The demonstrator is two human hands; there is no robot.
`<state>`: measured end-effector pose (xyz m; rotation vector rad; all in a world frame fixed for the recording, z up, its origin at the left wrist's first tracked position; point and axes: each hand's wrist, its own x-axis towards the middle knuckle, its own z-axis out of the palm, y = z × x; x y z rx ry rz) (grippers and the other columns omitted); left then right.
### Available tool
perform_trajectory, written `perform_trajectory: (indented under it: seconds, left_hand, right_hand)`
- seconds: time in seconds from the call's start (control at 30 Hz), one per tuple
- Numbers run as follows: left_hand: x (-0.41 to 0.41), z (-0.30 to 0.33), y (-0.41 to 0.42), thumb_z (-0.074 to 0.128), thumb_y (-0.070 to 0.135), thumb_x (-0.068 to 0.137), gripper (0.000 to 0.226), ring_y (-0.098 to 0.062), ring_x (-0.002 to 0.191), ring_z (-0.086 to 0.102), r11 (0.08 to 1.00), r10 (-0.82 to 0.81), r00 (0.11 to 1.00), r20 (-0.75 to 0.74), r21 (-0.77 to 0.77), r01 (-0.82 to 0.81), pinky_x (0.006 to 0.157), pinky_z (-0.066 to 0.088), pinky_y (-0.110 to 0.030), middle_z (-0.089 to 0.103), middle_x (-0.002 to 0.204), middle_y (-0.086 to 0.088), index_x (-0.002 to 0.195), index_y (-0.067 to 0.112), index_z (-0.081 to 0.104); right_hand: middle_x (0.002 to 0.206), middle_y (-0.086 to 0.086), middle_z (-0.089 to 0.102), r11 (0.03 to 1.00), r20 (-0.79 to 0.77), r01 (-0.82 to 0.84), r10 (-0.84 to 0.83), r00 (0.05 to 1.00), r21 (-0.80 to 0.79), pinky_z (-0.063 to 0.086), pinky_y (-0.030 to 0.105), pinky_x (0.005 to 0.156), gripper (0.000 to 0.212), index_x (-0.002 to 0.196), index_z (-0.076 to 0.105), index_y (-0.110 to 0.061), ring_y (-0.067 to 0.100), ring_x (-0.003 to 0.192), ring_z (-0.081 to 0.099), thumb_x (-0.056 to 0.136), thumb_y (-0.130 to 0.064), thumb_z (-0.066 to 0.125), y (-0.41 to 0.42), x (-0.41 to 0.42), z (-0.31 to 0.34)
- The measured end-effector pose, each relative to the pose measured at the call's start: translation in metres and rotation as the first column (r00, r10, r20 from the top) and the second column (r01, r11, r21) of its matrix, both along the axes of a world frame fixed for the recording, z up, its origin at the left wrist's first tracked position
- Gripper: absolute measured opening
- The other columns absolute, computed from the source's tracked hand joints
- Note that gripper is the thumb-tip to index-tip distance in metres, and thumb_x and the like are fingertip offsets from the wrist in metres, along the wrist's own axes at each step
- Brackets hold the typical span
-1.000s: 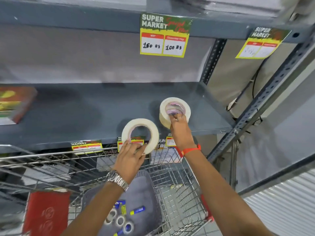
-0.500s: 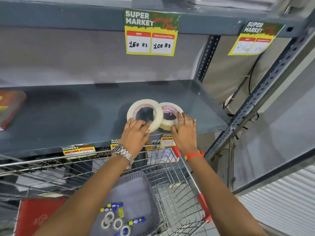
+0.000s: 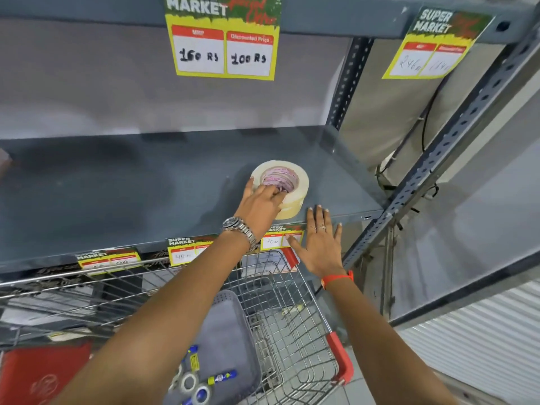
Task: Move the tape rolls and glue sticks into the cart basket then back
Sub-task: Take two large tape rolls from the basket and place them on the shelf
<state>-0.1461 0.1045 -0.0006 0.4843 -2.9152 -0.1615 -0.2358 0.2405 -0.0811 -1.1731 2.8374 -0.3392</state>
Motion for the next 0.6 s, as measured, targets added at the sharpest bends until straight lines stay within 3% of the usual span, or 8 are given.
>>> perform_trajectory:
  seconds: [0.27,0.37,0.47,0.6]
  left_hand:
    - [0.004,-0.006,-0.002,0.046,0.012,0.094,0.045,-0.024,0.131,0.036,1.0,0.005,0.999,-0.037,-0.009,-0.005,0.115,-0.01,-0.05,0.047,0.137,-0.006,0.138,0.017,0.037]
    - [0.008,-0.008,-0.002,0.048,0.017,0.092,0.051,-0.021,0.137,0.03,0.999,0.012,0.998,-0.056,0.038,-0.01,0.114,-0.011,-0.053,0.038,0.146,-0.004,0.14,0.019,0.031]
    - [0.025,-0.015,0.005,0.052,0.022,0.09,0.06,-0.019,0.143,0.017,0.993,0.069,0.981,-0.181,0.108,-0.05,0.113,-0.01,-0.055,0.023,0.154,-0.005,0.143,0.019,0.024]
    - [0.086,-0.066,0.016,0.054,0.017,0.085,0.062,-0.026,0.142,0.019,0.954,0.259,0.911,-0.322,0.233,-0.189,0.113,0.0,-0.056,0.024,0.153,-0.012,0.141,0.013,0.028]
  right_hand:
    - [0.159,0.01,0.001,1.0,-0.005,0.019,-0.019,1.0,-0.023,0.003,0.06,0.115,0.085,0.147,0.001,-0.013,0.027,0.147,-0.004,0.088,-0.063,0.035,-0.003,0.0,-0.008]
    - [0.159,0.01,-0.001,0.999,0.0,0.028,-0.028,1.0,-0.024,0.002,0.06,0.115,0.086,0.147,0.0,-0.012,0.027,0.146,-0.006,0.087,-0.062,0.036,-0.004,0.001,-0.01]
    - [0.159,0.011,-0.002,0.997,-0.009,0.05,-0.051,0.999,-0.055,0.001,0.062,0.115,0.087,0.147,-0.001,-0.009,0.027,0.146,-0.006,0.088,-0.06,0.038,-0.003,0.004,-0.009]
    - [0.156,0.019,0.011,0.972,-0.032,0.073,-0.082,0.996,-0.225,0.006,0.061,0.114,0.083,0.146,0.011,-0.005,0.035,0.145,0.007,0.085,-0.047,0.048,0.003,0.042,-0.019]
